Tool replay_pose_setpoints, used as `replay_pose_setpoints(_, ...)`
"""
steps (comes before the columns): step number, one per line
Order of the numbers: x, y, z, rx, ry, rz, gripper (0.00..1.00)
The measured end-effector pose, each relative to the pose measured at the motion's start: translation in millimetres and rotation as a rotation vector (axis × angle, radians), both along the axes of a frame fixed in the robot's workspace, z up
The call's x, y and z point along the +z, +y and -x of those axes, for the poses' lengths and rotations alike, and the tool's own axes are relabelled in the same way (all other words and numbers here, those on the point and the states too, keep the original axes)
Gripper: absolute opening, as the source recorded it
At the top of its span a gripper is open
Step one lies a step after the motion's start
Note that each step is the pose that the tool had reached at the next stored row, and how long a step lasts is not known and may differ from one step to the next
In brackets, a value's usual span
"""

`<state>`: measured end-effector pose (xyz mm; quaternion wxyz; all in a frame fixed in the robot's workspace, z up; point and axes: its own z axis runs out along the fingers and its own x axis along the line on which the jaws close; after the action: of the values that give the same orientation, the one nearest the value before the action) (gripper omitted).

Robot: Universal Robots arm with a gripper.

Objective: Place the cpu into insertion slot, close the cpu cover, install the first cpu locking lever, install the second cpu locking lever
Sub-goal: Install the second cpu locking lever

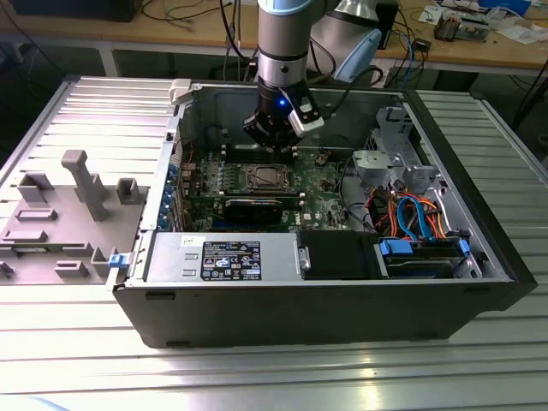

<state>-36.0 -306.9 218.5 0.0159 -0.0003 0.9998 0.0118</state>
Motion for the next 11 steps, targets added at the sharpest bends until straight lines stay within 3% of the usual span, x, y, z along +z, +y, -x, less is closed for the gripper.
replay_pose_setpoints(11,10.0,0.0,0.0,0.0,0.0,0.0,0.11)
